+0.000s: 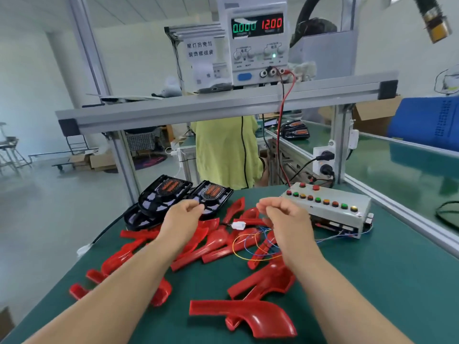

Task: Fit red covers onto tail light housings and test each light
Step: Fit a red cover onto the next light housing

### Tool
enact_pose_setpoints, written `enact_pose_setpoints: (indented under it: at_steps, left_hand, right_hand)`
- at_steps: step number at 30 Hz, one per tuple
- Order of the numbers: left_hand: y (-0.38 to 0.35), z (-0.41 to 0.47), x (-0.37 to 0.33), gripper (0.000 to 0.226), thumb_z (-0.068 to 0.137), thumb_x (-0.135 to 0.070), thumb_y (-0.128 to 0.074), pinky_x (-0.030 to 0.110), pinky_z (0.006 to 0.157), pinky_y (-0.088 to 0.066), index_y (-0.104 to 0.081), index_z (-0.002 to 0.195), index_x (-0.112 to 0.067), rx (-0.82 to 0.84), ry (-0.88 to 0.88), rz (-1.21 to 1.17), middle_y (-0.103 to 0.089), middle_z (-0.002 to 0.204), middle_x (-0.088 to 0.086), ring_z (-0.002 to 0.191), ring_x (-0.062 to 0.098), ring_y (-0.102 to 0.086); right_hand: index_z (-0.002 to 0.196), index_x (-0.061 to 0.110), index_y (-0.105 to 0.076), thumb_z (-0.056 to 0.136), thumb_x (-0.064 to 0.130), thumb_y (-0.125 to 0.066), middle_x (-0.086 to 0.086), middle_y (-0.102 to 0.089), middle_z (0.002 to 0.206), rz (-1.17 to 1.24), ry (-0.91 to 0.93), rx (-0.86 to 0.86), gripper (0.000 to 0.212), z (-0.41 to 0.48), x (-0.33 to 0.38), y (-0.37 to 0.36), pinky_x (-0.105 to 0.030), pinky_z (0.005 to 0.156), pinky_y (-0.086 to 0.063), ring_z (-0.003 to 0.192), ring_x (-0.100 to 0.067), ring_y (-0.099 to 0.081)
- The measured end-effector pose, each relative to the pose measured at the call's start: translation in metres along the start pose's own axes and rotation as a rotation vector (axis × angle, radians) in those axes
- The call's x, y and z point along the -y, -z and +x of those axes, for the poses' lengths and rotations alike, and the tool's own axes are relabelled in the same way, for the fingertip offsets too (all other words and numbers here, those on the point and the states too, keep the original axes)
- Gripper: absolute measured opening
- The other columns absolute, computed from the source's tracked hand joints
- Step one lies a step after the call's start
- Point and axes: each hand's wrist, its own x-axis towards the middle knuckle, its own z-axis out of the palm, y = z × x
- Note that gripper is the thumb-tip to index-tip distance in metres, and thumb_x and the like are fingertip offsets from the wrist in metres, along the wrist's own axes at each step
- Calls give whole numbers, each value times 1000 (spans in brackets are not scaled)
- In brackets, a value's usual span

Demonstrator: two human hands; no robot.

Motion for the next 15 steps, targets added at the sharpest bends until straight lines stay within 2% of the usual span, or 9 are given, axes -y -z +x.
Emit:
enact_pose_setpoints:
  at_steps: [2, 5, 6, 8, 9, 10, 12, 15]
  left_hand:
    - [2, 19, 7, 33, 97, -36, -55, 26, 63, -45, -61, 126, -20, -27, 29, 50, -64, 91, -9, 70, 8, -57]
    - [-4, 46, 13, 18, 100, -35, -51, 29, 64, -39, -57, 106, -19, -56, 119, 146, -51, 71, -2, 58, 15, -46]
    - [-7, 56, 13, 23, 101, -34, -50, 31, 67, -40, -58, 103, -12, -56, 164, 191, -54, 73, 4, 61, 21, -50]
    - [-13, 69, 12, 42, 103, -35, -45, 39, 80, -49, -60, 117, 1, -16, 265, 311, -67, 102, 21, 90, 36, -64]
    - [-17, 76, 13, 47, 104, -36, -43, 41, 86, -49, -57, 123, 5, -10, 293, 349, -65, 117, 26, 103, 39, -64]
    - [-21, 83, 16, 49, 104, -34, -42, 41, 86, -49, -56, 124, 8, -7, 309, 361, -62, 123, 28, 105, 40, -63]
    - [-27, 95, 20, 46, 104, -29, -43, 40, 83, -50, -57, 121, 11, 3, 311, 310, -63, 118, 29, 103, 40, -64]
    - [-32, 109, 27, 44, 105, -27, -40, 42, 83, -48, -58, 120, 10, -36, 347, 323, -64, 98, 25, 106, 41, -64]
  right_hand:
    - [81, 23, -75, 90, -2, -53, 10, -76, 84, 0, -19, 5, 34, 2, -9, 4, -23, 76, -54, 87, -10, -70]
    - [83, 24, -75, 92, 0, -54, 14, -75, 84, -41, -30, 8, 32, 5, -18, 13, -11, 65, -50, 77, 1, -68]
    - [83, 24, -75, 92, 0, -54, 16, -75, 83, -41, -45, 4, 32, 6, -20, 16, -10, 61, -50, 72, 3, -66]
    - [84, 24, -75, 92, 1, -54, 18, -74, 81, -54, -88, 6, 31, 8, -23, 17, -10, 59, -49, 67, 2, -64]
    - [84, 24, -74, 92, 2, -54, 18, -74, 81, -67, -108, 15, 31, 8, -25, 16, -12, 58, -48, 65, -2, -63]
    - [84, 25, -74, 92, 4, -55, 16, -74, 80, -78, -123, 27, 29, 7, -26, 15, -14, 57, -47, 65, -6, -60]
    - [85, 26, -73, 92, 8, -57, 10, -75, 80, -117, -134, 66, 26, 6, -29, 13, -17, 60, -47, 67, -6, -59]
    - [89, 26, -70, 93, 11, -56, 9, -70, 78, -234, -114, 143, 21, 5, -31, 11, -9, 55, -42, 59, 6, -58]
